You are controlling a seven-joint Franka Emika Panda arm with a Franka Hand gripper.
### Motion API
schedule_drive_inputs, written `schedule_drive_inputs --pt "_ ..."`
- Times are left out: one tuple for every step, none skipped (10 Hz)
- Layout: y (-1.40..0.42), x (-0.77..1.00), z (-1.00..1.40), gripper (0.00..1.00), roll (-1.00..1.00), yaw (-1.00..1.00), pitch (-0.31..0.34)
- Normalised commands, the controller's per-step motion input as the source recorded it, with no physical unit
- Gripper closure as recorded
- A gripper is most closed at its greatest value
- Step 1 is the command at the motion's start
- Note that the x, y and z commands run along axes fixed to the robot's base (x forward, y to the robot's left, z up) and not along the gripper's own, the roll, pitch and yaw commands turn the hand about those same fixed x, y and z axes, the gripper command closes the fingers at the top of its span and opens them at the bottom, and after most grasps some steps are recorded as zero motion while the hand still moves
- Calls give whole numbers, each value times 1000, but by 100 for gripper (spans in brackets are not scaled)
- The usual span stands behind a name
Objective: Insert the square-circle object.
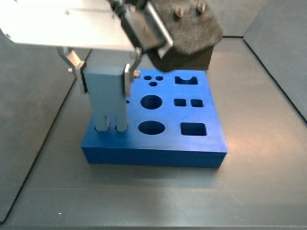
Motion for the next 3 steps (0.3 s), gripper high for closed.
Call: schedule_drive_inputs --pt "17 0 -363 100 -19 0 0" --pt "0 0 -266 100 -104 -11 -40" --pt "0 0 0 100 0 0 0"
